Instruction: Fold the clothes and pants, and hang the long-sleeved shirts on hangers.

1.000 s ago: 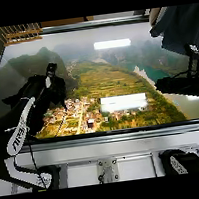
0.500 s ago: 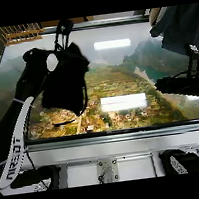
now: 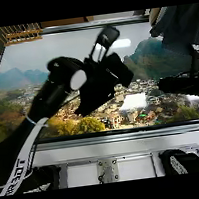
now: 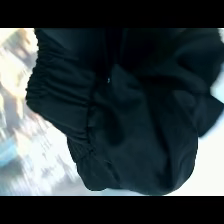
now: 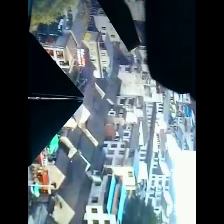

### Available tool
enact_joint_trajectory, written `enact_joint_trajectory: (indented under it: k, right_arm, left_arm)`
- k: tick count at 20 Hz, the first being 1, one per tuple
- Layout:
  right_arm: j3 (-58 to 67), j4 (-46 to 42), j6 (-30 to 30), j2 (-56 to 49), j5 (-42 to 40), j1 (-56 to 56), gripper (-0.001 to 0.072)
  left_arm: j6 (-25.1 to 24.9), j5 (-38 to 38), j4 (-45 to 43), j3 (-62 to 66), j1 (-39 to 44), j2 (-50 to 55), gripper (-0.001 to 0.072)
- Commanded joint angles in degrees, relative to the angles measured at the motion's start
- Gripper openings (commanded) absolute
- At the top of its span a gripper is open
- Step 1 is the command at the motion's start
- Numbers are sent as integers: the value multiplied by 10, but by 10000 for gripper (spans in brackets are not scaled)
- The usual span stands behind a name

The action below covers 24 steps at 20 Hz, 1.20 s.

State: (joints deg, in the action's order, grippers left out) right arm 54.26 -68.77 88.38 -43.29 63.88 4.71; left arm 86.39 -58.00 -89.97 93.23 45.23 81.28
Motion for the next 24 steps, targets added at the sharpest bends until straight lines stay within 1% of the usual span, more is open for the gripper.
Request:
enact_joint_trajectory:
  k: [1, 2, 4, 6, 7, 9, 10, 13, 14, 16, 18, 19, 21, 24]
  right_arm:
    - [1, -10, -5, 8, -31, 31, 19]
    - [1, -10, -5, 8, -32, 39, 19]
    - [1, -10, -5, 8, -31, 47, 19]
    - [0, -10, -5, 8, -29, 47, 19]
    - [0, -10, -5, 8, -28, 47, 19]
    - [0, -10, -5, 8, -22, 47, 20]
    - [0, -10, -5, 8, -18, 47, 19]
    - [0, -3, -5, 8, -15, 47, 20]
    - [0, -3, -5, 8, -15, 47, 19]
    - [0, 11, -5, 8, -15, 47, 19]
    - [0, 30, -5, 7, -15, 47, 19]
    - [0, 39, -5, 7, -15, 47, 19]
    - [0, 51, -5, 6, -15, 47, 20]
    - [-1, 64, -5, 6, -15, 46, 19]
  left_arm:
    - [56, 21, 28, -62, 45, 26, 711]
    - [58, 20, 30, -64, 49, 33, 669]
    - [61, -2, 26, -52, 29, 30, 669]
    - [89, -16, 27, -53, -31, 1, 669]
    - [114, -17, 28, -70, -74, -20, 668]
    - [153, -18, 32, -136, -162, -67, 669]
    - [163, -21, 32, -183, -207, -89, 668]
    - [174, -18, 45, -333, -326, -137, 669]
    - [174, -17, 69, -376, -364, -144, 669]
    - [164, 2, 152, -456, -441, -145, 669]
    - [116, 47, 247, -513, -490, -145, 668]
    - [94, 73, 288, -535, -504, -145, 668]
    - [73, 107, 332, -566, -510, -145, 668]
    - [63, 133, 336, -585, -487, -142, 668]
